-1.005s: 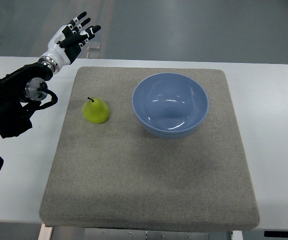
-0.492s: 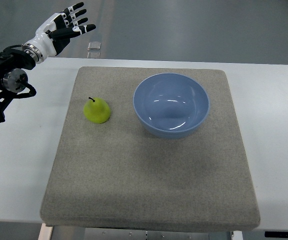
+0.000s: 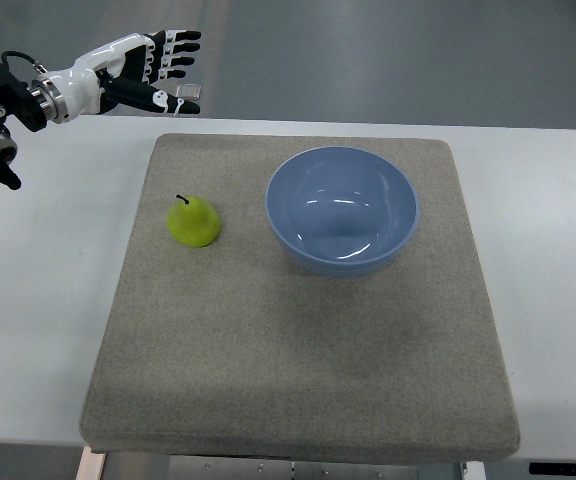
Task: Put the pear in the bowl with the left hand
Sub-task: 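Swing the left hand out over the mat toward the green pear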
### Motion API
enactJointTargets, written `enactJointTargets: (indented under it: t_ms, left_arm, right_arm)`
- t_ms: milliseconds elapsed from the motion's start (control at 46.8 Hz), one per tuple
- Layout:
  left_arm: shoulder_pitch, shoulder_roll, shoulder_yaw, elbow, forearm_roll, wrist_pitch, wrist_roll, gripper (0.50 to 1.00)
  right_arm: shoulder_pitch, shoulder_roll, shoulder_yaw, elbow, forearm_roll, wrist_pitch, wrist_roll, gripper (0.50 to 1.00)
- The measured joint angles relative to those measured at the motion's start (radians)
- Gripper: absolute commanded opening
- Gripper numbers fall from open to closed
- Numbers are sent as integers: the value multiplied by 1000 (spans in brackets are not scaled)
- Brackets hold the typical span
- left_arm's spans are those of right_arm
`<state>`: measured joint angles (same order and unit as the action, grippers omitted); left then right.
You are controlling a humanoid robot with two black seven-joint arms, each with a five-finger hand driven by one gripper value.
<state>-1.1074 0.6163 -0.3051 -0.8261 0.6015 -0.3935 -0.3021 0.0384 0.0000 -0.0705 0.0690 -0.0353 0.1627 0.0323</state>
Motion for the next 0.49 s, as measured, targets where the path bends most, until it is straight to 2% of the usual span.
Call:
enactJointTargets:
  t_ms: [107, 256, 492]
  left_arm:
    - [-21, 82, 2, -54, 72, -75, 0, 990]
    - [-42, 163, 3, -69, 151, -207, -4, 988]
    - [-59, 231, 1, -160, 317, -218, -11, 988]
  right_arm:
    - [0, 0, 0, 0, 0, 0, 0, 926]
    - [0, 0, 0, 0, 0, 0, 0, 926]
    - [0, 0, 0, 0, 0, 0, 0, 926]
